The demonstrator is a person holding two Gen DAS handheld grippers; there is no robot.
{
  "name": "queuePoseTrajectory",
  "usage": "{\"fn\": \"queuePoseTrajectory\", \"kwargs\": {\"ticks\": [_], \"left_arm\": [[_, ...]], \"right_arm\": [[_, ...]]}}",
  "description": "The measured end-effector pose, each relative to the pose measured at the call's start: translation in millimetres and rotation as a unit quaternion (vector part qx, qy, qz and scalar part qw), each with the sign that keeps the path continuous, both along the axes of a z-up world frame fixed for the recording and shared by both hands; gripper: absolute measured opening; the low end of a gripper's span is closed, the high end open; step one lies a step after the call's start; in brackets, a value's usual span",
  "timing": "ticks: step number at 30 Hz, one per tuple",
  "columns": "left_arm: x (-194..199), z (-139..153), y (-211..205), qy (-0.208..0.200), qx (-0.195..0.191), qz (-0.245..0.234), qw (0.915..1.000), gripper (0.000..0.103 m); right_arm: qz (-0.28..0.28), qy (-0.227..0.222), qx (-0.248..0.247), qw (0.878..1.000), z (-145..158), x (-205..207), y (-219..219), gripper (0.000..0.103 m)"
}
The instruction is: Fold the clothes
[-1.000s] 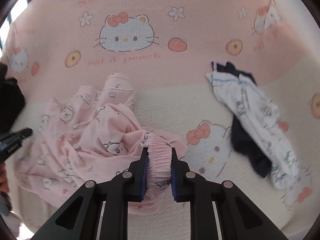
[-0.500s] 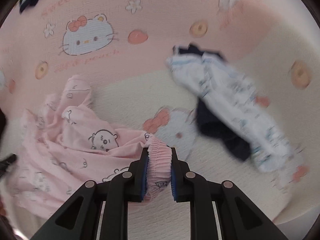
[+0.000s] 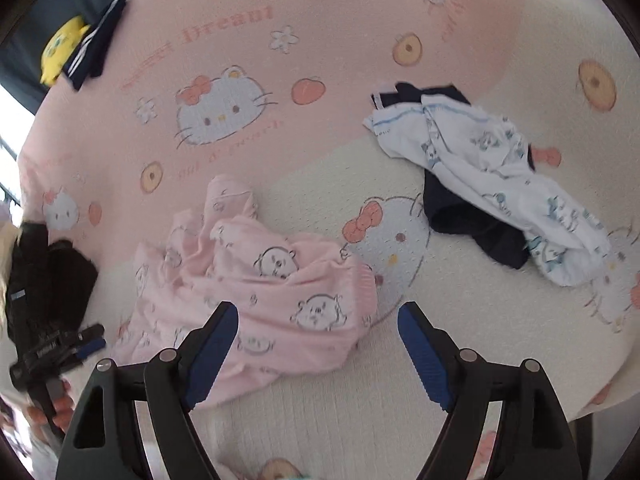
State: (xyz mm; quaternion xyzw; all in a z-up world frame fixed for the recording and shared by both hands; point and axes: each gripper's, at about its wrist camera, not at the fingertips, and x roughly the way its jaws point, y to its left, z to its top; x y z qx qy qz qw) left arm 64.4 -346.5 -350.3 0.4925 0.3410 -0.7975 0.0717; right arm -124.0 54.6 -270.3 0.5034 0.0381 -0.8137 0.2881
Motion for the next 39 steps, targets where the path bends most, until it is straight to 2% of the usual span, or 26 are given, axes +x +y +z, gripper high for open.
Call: {"fn": "queuePoseTrajectory", "kwargs": {"ticks": [2, 7, 10, 13, 16, 19, 21, 25, 27, 31, 33, 36, 39], "left_arm": [[14, 3, -3, -0.004, 0.005, -0.003, 1.0, 0.07], [41, 11, -3, 0.0, 0.007, 0.001, 1.0, 0.07], [49, 15, -1, 0.001, 0.013, -0.001, 0.9999, 0.07], [66, 22, 1, 0.011, 0.022, 0.0, 0.9997, 0.07], [76, 26, 3, 0.017, 0.031, -0.005, 0.9993, 0.07], [77, 25, 7, 0.017, 0.032, -0.014, 0.9992, 0.07], [77, 21, 9, 0.015, 0.036, -0.015, 0.9991, 0.07], [78, 9, 11, 0.014, 0.058, -0.009, 0.9981, 0.07], [79, 3, 10, 0.01, 0.069, 0.0, 0.9976, 0.07], [77, -12, 6, 0.004, 0.089, 0.015, 0.9959, 0.07], [75, -22, 3, -0.002, 0.097, 0.025, 0.995, 0.07], [76, -36, -3, -0.008, 0.121, 0.048, 0.9915, 0.07], [82, -40, -8, 0.006, 0.145, 0.08, 0.9861, 0.07]], "right_arm": [[0.01, -0.004, -0.002, 1.0, 12, 11, -3, 0.082], [0.021, -0.012, -0.06, 0.998, 57, 37, -6, 0.082], [0.043, 0.014, -0.065, 0.997, 90, 61, -18, 0.082], [0.073, 0.021, -0.049, 0.996, 116, 86, -36, 0.082], [0.089, -0.004, -0.033, 0.995, 137, 105, -52, 0.082], [0.091, -0.044, -0.069, 0.993, 140, 121, -64, 0.086], [0.081, -0.073, -0.087, 0.99, 125, 126, -71, 0.086], [0.031, -0.101, -0.122, 0.987, 77, 131, -76, 0.086], [-0.001, -0.135, -0.152, 0.979, 45, 130, -75, 0.086], [-0.043, -0.227, -0.236, 0.944, -20, 129, -74, 0.086], [-0.056, -0.253, -0.268, 0.928, -45, 129, -75, 0.086], [-0.074, -0.291, -0.293, 0.908, -80, 132, -79, 0.086], [-0.098, -0.326, -0.311, 0.887, -107, 134, -80, 0.086]]}}
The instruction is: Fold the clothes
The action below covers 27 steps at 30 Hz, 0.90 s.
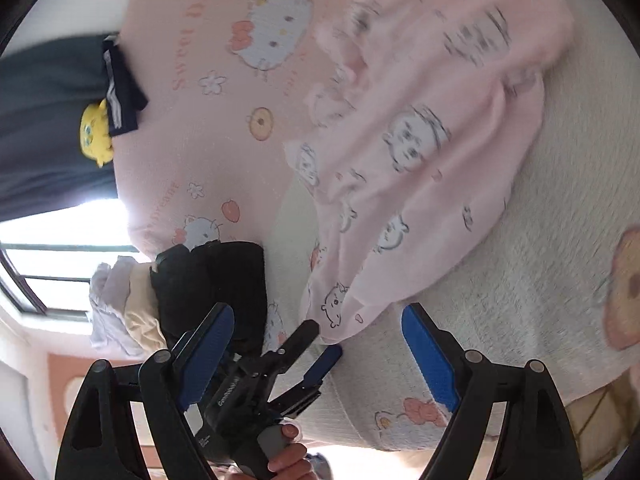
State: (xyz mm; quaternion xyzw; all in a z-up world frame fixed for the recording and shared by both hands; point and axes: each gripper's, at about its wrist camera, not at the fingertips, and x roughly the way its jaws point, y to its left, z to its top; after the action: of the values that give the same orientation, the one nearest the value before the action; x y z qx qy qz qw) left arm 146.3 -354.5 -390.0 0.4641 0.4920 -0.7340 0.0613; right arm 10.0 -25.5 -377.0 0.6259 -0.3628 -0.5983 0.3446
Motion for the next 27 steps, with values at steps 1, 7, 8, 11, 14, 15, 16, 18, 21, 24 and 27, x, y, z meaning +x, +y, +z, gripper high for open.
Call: {"fn": "queuePoseTrajectory", "kwargs": {"ticks": [1, 7, 8, 11, 14, 15, 16, 18, 21, 24, 27], "left_arm": [[0, 0, 0, 0.001, 0.003, 0.008, 1.0, 0.07], [-7, 2, 2, 0.002, -0.011, 0.031, 0.9994, 0.07], [-8, 2, 3, 0.004, -0.014, 0.038, 0.9992, 0.07], [-9, 2, 2, 0.007, -0.025, 0.056, 0.9981, 0.052], [-11, -1, 3, -0.003, -0.028, 0.056, 0.9981, 0.033], [-11, -1, 4, -0.005, -0.029, 0.056, 0.998, 0.027], [-11, 0, 4, -0.007, -0.031, 0.055, 0.998, 0.023], [-11, 5, 6, -0.001, -0.037, 0.052, 0.998, 0.018], [-14, 16, 10, 0.018, -0.03, 0.043, 0.9985, 0.015], [-21, 28, 15, 0.026, -0.034, 0.034, 0.9985, 0.012], [-27, 40, 18, 0.047, -0.018, 0.031, 0.9982, 0.012]], "right_arm": [[-0.01, -0.011, -0.004, 1.0, -7, 0, 0, 0.086], [-0.018, -0.03, 0.007, 0.999, -32, -1, -8, 0.086], [-0.02, -0.034, 0.012, 0.999, -36, -1, -7, 0.086], [-0.037, -0.05, 0.01, 0.998, -49, -3, -3, 0.086], [-0.049, -0.055, -0.006, 0.997, -53, -3, -2, 0.086], [-0.046, -0.049, -0.007, 0.998, -53, -4, -6, 0.086], [-0.044, -0.042, -0.007, 0.998, -53, -5, -9, 0.086], [-0.046, -0.032, -0.01, 0.998, -54, -4, -14, 0.086], [-0.044, -0.023, -0.019, 0.999, -54, -3, -19, 0.086], [-0.034, -0.018, -0.018, 0.999, -51, 0, -23, 0.086], [-0.031, -0.024, -0.023, 0.999, -51, 4, -26, 0.086]]}}
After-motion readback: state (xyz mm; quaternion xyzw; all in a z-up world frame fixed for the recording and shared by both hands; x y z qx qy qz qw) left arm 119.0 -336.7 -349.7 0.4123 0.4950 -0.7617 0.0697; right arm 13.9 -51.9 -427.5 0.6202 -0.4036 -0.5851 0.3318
